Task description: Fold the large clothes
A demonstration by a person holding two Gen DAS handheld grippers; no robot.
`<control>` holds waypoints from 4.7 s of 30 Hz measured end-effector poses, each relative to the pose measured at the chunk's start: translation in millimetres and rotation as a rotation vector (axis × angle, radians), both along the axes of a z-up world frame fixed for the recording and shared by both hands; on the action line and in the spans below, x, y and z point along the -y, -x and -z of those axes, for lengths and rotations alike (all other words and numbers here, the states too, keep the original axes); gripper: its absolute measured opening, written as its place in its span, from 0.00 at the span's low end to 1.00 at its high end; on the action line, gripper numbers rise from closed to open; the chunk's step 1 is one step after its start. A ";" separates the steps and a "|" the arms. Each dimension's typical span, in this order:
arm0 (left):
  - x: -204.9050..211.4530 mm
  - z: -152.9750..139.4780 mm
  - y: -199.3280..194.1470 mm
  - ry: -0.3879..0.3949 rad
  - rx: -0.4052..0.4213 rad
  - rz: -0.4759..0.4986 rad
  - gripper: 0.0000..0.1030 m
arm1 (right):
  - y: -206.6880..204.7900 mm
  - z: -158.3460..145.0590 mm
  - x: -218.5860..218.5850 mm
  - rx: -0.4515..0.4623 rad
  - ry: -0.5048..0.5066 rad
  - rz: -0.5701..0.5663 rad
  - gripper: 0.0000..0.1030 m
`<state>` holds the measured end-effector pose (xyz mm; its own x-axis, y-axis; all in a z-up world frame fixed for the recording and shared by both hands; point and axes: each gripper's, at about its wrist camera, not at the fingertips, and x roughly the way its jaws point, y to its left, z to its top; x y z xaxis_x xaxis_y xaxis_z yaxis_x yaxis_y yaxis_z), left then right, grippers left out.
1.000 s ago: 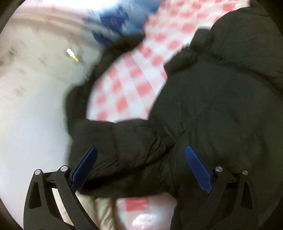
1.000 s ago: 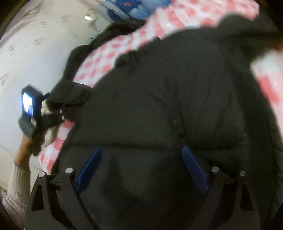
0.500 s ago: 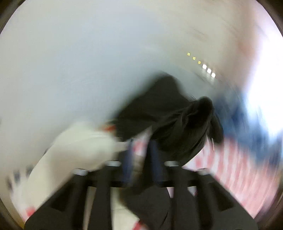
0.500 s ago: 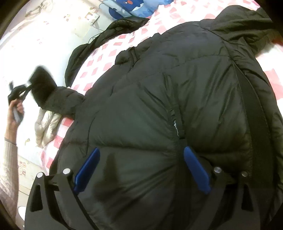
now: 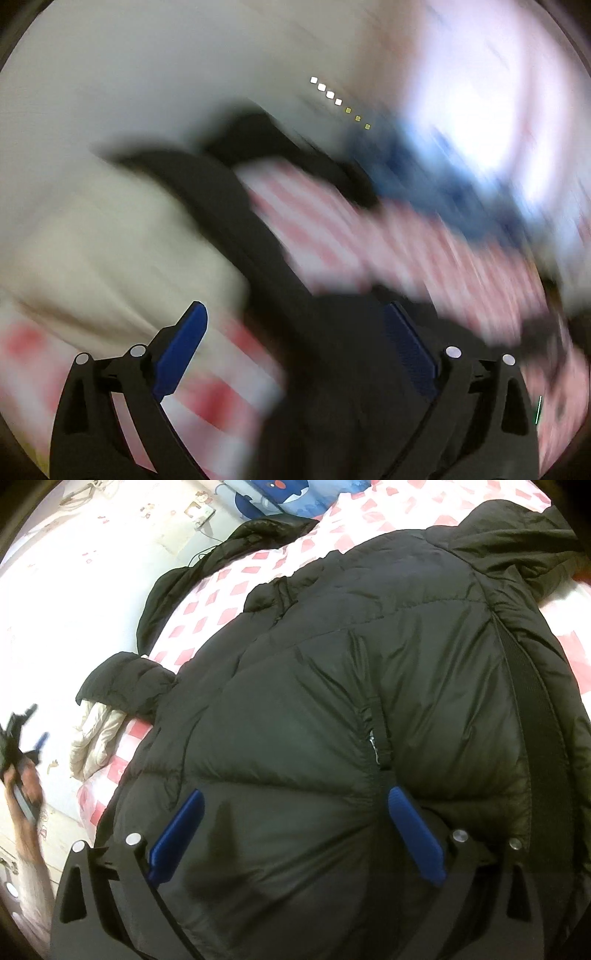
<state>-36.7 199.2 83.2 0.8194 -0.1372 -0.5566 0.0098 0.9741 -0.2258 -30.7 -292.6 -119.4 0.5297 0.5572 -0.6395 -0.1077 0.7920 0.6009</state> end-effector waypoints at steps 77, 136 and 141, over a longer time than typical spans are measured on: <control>179.3 117.5 -81.7 0.077 -0.198 -0.050 0.92 | -160.7 -322.1 123.6 0.565 -0.031 0.242 0.04; 207.9 101.3 -234.2 -0.139 -0.202 0.077 0.92 | -163.4 -50.0 75.6 0.082 0.125 0.290 0.85; 180.8 182.7 -234.5 -0.177 -0.374 0.044 0.93 | -166.0 -11.6 73.6 -0.024 0.154 0.265 0.85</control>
